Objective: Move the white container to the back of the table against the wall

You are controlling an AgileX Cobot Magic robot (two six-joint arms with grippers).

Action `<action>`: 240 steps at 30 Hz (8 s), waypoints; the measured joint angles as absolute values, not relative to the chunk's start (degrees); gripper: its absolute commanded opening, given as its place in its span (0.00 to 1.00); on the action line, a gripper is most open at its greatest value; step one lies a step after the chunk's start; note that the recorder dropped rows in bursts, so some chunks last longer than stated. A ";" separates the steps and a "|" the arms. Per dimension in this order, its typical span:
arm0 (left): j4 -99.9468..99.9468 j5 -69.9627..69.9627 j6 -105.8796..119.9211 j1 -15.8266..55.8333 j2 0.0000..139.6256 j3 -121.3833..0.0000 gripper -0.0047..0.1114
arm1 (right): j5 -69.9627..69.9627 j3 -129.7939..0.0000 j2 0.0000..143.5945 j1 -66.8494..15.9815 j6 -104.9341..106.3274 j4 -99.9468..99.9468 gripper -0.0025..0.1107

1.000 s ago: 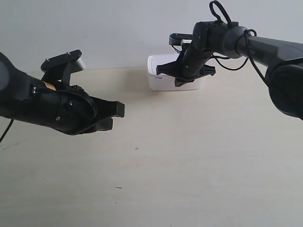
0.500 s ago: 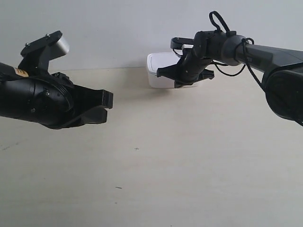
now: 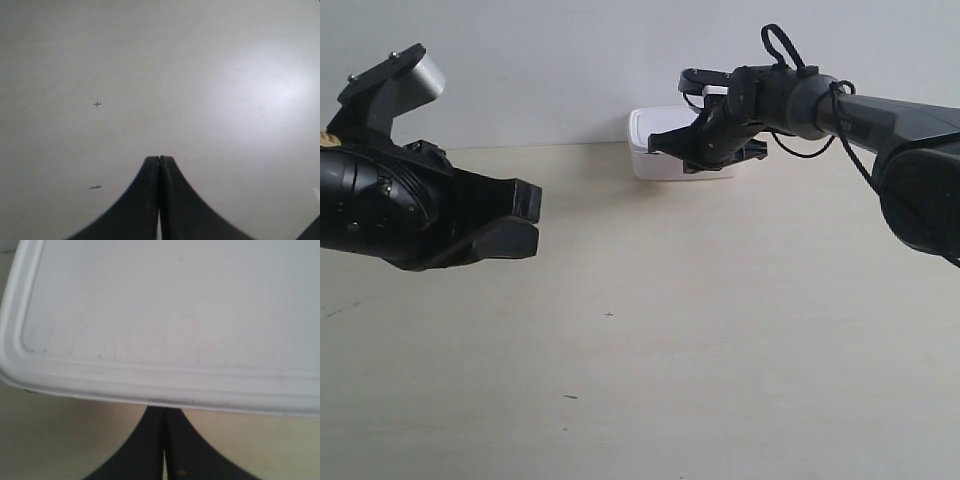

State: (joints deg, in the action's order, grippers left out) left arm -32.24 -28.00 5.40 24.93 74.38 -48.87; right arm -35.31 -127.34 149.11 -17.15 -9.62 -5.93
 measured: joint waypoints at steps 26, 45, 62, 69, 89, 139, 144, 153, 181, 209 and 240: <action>-24.37 -28.93 1.49 24.93 66.40 -45.74 0.04 | -46.99 -127.34 146.36 -19.98 -8.58 -3.27 0.02; -15.10 -34.20 -8.01 24.93 39.70 -31.73 0.04 | -46.42 -102.22 121.98 -21.36 -15.02 2.88 0.02; -11.71 -44.98 -30.01 24.93 9.18 -23.17 0.04 | -19.82 -36.93 62.78 -21.97 -18.41 -2.82 0.02; -12.69 -51.19 -26.69 24.93 0.30 -23.17 0.04 | -19.37 -30.47 33.36 -21.97 -18.41 -2.88 0.02; -16.05 -19.70 1.00 24.93 0.18 -16.56 0.04 | -17.32 -18.67 15.99 -21.97 -18.41 -11.49 0.02; -23.76 -9.46 1.03 24.93 0.28 -0.10 0.04 | 1.52 -0.28 16.69 -21.97 -17.95 -16.11 0.02; -23.76 -9.46 1.03 24.57 0.28 -0.10 0.04 | 1.52 -0.28 9.01 -21.97 -17.95 -16.11 0.02; -23.76 -9.58 1.03 13.60 0.28 -0.10 0.04 | 1.52 -0.28 1.49 -19.16 -17.95 -16.15 0.02; -23.76 -10.70 1.03 -14.58 0.28 0.03 0.04 | 1.52 -0.28 0.37 0.39 -17.95 -16.15 0.02; -19.16 -13.68 1.13 -14.58 0.28 0.03 0.04 | -7.24 -0.28 0.37 0.39 -18.06 -1.60 0.02; -9.29 -21.18 16.10 -14.58 0.28 0.03 0.04 | -17.30 -0.28 0.37 0.39 -18.16 10.40 0.02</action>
